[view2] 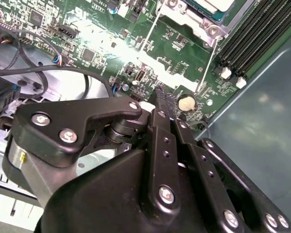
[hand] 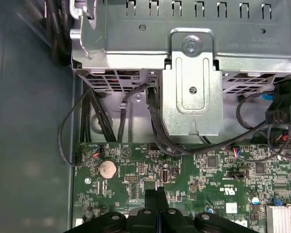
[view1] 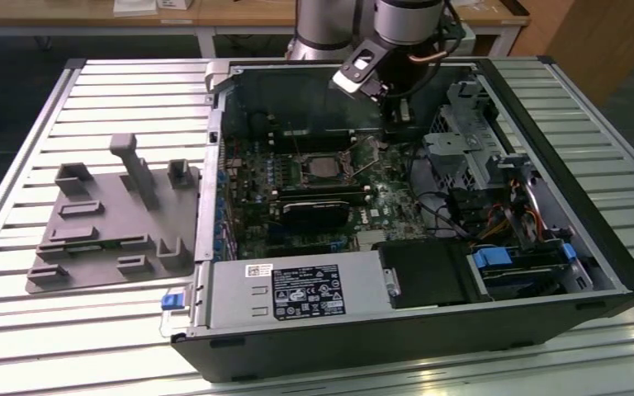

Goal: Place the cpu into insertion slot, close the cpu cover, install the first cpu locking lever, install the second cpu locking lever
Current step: 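Close the cpu cover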

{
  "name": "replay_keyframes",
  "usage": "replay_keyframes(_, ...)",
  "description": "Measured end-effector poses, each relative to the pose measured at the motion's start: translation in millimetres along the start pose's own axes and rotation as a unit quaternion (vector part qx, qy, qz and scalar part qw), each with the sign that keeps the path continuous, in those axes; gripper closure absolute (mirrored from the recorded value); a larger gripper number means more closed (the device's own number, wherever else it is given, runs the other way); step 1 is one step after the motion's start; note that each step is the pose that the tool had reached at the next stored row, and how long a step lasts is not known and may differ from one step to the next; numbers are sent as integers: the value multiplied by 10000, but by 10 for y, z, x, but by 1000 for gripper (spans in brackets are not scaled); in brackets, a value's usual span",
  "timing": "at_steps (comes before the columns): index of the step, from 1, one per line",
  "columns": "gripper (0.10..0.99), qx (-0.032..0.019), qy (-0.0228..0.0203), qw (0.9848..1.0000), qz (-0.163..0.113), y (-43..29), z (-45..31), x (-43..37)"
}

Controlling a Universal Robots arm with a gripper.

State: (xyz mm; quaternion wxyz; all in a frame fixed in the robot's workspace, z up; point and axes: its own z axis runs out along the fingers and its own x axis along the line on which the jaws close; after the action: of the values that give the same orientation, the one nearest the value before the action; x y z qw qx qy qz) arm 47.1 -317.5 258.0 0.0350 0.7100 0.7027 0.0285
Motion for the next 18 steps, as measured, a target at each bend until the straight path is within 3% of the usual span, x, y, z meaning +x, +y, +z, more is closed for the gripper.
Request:
replay_keyframes(9, 984, 3, -5, 10000, 96, 53, 90, 2)
replay_keyframes(18, 984, 61, -22, 9996, 270, 47, 203, 3)
